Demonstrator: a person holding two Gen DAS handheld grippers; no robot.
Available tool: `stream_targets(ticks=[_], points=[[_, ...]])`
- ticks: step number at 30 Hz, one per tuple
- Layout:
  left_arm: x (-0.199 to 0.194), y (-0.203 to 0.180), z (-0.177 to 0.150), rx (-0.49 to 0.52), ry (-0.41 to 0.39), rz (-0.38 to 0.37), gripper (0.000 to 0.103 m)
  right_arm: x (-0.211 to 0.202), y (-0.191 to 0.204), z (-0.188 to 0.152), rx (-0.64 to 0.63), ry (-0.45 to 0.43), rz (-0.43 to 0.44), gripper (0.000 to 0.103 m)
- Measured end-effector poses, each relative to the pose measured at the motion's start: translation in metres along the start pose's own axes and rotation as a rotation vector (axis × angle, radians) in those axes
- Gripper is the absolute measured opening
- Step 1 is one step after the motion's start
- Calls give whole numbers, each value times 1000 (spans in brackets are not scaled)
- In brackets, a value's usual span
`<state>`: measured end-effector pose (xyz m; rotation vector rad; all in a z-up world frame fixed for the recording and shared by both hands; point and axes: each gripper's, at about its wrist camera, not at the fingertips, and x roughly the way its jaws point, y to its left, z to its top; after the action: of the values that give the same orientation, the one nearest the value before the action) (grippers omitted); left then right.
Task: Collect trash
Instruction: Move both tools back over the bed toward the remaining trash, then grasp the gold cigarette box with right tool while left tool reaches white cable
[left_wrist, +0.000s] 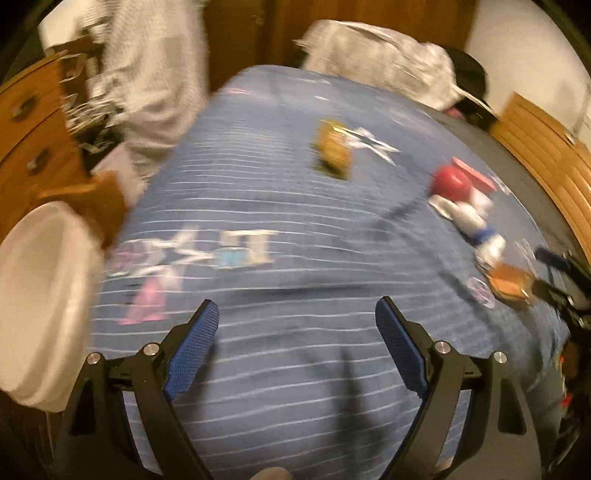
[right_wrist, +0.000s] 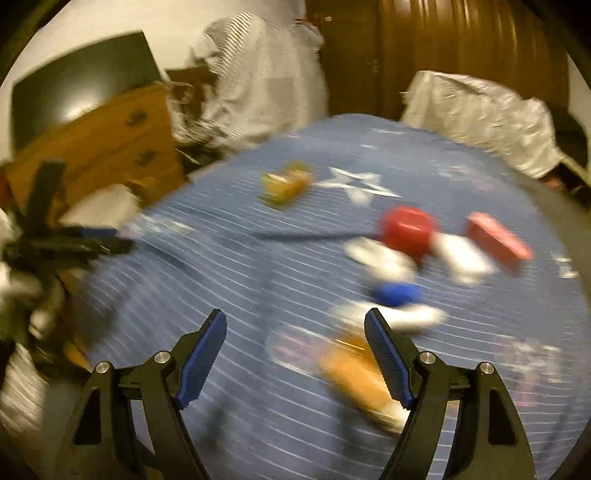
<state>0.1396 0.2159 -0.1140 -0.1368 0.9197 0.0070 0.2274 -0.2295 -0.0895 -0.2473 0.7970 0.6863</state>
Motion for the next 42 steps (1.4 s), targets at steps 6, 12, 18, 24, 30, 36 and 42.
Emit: stream_targets(ticks=[6, 12, 18, 24, 30, 36, 42], points=[[23, -60, -3, 104, 51, -78, 83, 13, -35, -22, -258, 163, 19, 92], [41, -102, 2, 176, 86, -118, 83, 43, -18, -19, -380, 228, 79, 92], [55, -137, 16, 247, 88, -165, 83, 37, -32, -23, -239, 203, 118, 50], [76, -181, 29, 364, 89, -242, 83, -8, -72, -43, -35, 170, 133, 47], [100, -226, 42, 466, 125, -303, 83, -34, -133, -74, 177, 185, 27, 47], [120, -251, 33, 466, 217, -385, 66, -38, -162, -99, 269, 200, -28, 51], [112, -252, 34, 415, 200, -379, 64, -40, -168, -99, 264, 193, -18, 60]])
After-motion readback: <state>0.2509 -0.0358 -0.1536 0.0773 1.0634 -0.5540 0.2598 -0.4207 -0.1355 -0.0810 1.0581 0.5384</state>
